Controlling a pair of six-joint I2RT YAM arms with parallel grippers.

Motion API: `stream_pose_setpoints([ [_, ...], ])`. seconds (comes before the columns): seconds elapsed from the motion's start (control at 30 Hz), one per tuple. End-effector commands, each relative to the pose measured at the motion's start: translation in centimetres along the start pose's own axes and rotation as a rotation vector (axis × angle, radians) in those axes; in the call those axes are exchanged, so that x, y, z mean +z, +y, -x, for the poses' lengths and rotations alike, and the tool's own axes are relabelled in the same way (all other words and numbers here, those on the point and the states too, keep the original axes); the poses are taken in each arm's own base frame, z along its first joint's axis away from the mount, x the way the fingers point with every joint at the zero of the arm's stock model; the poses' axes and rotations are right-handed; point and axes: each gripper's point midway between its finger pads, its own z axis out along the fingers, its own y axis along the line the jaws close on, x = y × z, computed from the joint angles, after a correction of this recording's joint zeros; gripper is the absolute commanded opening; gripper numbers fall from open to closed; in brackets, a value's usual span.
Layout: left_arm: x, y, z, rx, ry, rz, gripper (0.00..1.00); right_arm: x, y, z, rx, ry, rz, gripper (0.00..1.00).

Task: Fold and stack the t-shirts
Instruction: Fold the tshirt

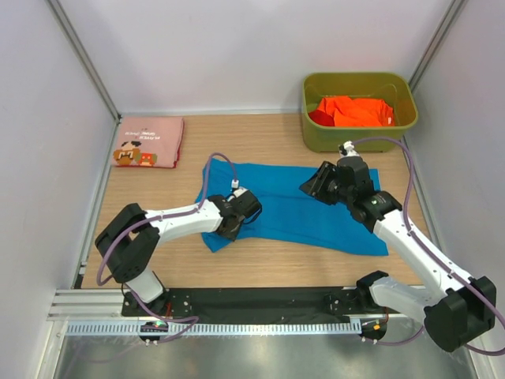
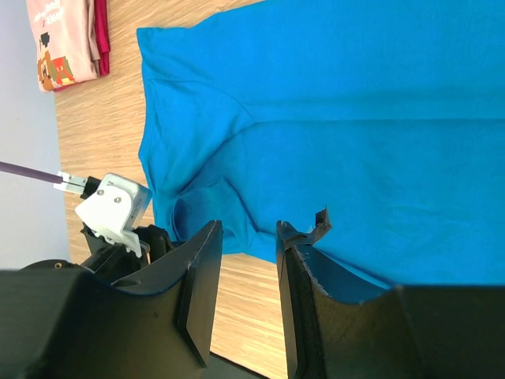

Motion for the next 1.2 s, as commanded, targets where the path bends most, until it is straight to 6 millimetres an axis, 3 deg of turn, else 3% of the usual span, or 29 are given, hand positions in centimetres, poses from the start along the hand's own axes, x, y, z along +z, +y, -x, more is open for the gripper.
stream_pose_setpoints([
  [0.0,-0.5,1.0,1.5,-0.038,-0.049,0.062,0.46,-0.9,-0.1,0.6,-0.019,-0.036,0.001,0.4],
  [0.07,-0.7,1.1,1.7,-0.039,-0.061,0.062,0.45,-1.1,-0.6,0.5,-0.014,-0.04,-0.016,0.4],
  [0.23,-0.2,1.6,2.2,-0.037,-0.06,0.078,0.41,-2.0,-4.1,0.2,0.053,-0.103,-0.151,0.4],
  [0.43,0.0,1.8,2.7,-0.041,-0.072,0.072,0.41,-3.4,-5.9,0.6,0.082,-0.15,-0.239,0.41],
  [1.03,0.9,2.7,3.7,-0.116,-0.052,0.056,0.36,-4.2,-6.1,0.5,0.083,-0.162,-0.236,0.42],
  [1.13,0.8,2.8,3.7,-0.118,-0.052,0.057,0.26,-4.2,-6.7,0.5,0.092,-0.173,-0.261,0.42],
  [1.17,0.7,2.8,3.8,-0.119,-0.054,0.055,0.14,-4.2,-7.1,0.6,0.099,-0.182,-0.284,0.42],
])
